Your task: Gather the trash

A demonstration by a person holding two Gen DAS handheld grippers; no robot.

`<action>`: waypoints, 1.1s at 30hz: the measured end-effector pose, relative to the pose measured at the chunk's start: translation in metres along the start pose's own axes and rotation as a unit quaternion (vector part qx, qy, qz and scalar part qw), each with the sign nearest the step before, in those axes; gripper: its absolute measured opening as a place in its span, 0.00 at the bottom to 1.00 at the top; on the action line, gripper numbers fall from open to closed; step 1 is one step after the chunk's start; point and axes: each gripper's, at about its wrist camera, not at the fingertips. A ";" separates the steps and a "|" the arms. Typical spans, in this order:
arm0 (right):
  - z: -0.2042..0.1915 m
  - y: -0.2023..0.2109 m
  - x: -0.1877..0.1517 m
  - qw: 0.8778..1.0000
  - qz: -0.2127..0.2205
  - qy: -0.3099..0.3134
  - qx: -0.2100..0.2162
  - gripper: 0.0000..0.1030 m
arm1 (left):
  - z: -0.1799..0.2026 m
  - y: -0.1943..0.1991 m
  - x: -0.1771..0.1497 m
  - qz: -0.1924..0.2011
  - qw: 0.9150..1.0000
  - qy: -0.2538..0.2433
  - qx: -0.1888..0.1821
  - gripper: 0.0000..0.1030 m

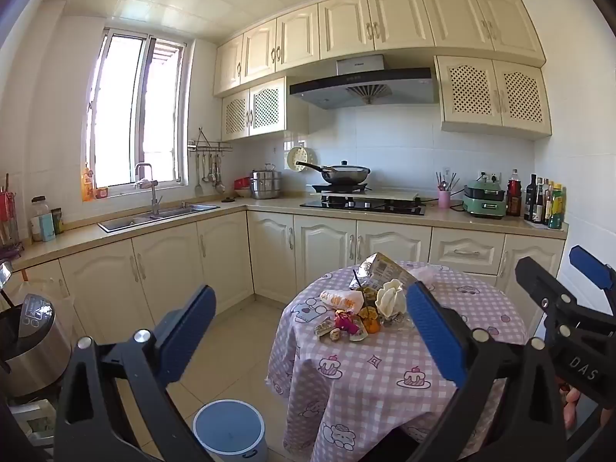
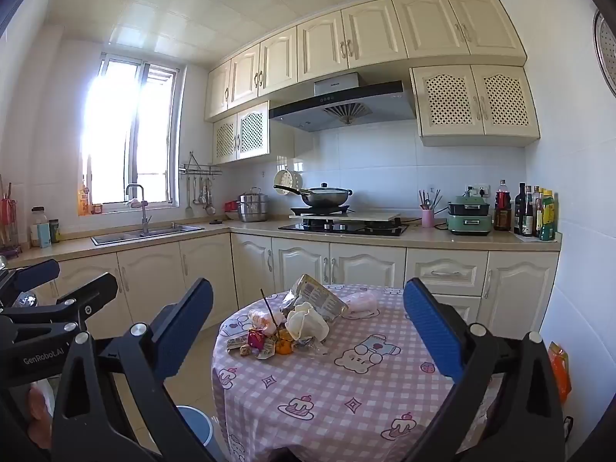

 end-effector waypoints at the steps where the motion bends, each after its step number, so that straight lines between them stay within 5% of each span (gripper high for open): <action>1: 0.000 0.000 0.000 1.000 -0.002 -0.001 -0.001 0.93 | 0.000 0.000 0.000 0.001 1.000 -0.001 0.000 0.94; 33: 0.004 -0.005 -0.009 1.000 -0.003 -0.001 -0.005 0.93 | 0.007 -0.004 -0.012 -0.003 1.000 -0.004 -0.006 0.94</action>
Point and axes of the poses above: each gripper's, at about its wrist camera, not at the fingertips, and y roughly against the way its jaws point, z to its right, x to its top, and after that the axes turned 9 degrees about x, right-handed
